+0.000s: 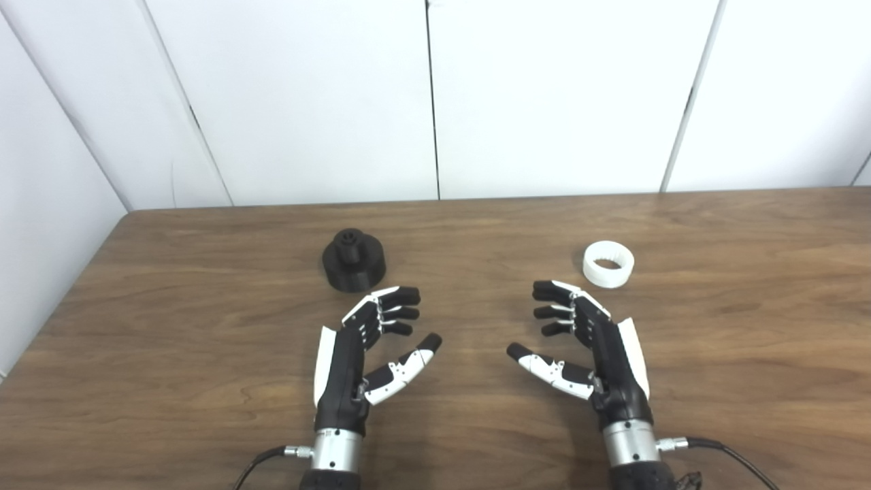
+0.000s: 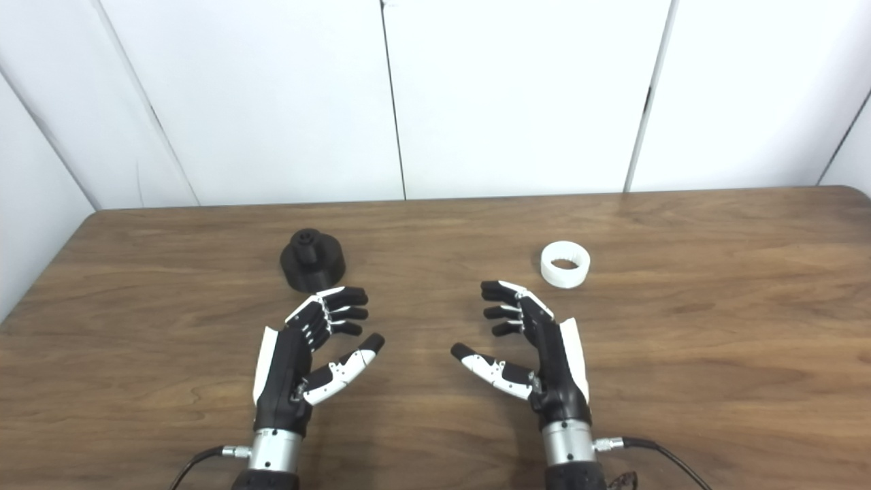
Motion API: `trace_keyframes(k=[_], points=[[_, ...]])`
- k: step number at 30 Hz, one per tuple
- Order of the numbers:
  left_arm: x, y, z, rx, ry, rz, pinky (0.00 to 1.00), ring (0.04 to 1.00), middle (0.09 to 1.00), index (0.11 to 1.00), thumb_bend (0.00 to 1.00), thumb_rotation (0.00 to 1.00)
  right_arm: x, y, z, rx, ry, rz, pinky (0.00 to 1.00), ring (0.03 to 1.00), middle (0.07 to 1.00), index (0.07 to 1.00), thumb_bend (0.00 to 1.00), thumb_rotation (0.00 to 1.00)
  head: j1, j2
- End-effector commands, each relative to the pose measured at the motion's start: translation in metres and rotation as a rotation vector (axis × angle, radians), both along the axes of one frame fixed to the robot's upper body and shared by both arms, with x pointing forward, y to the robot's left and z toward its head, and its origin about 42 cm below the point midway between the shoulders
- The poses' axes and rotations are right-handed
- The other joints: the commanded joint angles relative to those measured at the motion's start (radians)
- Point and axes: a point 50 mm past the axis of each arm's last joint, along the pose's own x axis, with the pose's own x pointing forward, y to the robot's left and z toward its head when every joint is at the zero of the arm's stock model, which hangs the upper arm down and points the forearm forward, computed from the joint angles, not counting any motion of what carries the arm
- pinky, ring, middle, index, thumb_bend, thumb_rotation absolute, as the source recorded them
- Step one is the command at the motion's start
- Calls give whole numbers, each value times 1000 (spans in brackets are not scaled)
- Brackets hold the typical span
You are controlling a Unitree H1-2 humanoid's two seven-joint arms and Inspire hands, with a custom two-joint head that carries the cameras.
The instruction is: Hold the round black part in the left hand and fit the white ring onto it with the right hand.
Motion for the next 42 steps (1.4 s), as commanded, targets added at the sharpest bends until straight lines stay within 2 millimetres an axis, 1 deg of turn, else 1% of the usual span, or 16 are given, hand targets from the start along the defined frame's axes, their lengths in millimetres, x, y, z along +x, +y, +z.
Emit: trace_keyframes(k=[1,7,14,22,25,29,30,31,32,33,37,42], points=[[5,0,11,-3,-53,-14,571,649,697,655,584,127,1,1,7,6,-30,6,568,670,732,724,697,47,2,1],[5,0,11,4,-51,-18,562,646,695,654,581,124,0,1,7,-3,-33,6,565,669,733,727,698,54,3,5],[5,0,11,7,-50,-16,560,643,689,650,599,162,-1,1,7,-6,-24,5,566,664,738,732,697,59,2,5],[5,-2,10,5,-47,-18,566,649,693,651,599,172,-1,0,7,-1,-21,3,559,659,736,731,701,55,15,3],[5,-4,9,3,-47,-21,568,651,694,650,598,165,0,-3,6,-2,-21,-1,553,657,731,727,704,52,50,0],[6,-11,9,12,-40,-21,582,660,698,655,607,193,1,-12,4,-19,-24,-3,540,650,727,724,704,72,154,-9],[6,-13,8,13,-40,-21,585,663,699,657,612,199,1,-15,4,-19,-25,-1,536,651,727,722,702,69,160,-10],[6,-15,8,15,-40,-20,587,664,700,658,614,200,1,-18,2,-19,-27,1,535,651,728,722,702,68,187,-14],[7,-17,7,17,-39,-19,586,663,699,658,613,194,2,-20,2,-18,-27,3,540,657,732,724,700,75,193,-15],[7,-19,7,15,-39,-19,586,662,698,658,613,189,2,-23,1,-19,-28,3,542,660,734,726,701,76,216,-18],[7,-27,6,19,-30,-12,576,663,699,663,608,169,3,-31,-2,-22,-20,-2,545,663,737,734,705,91,233,-21],[8,-28,6,28,-30,-3,565,659,693,663,599,148,3,-34,-2,-13,-16,5,538,653,732,738,705,84,230,-22]])
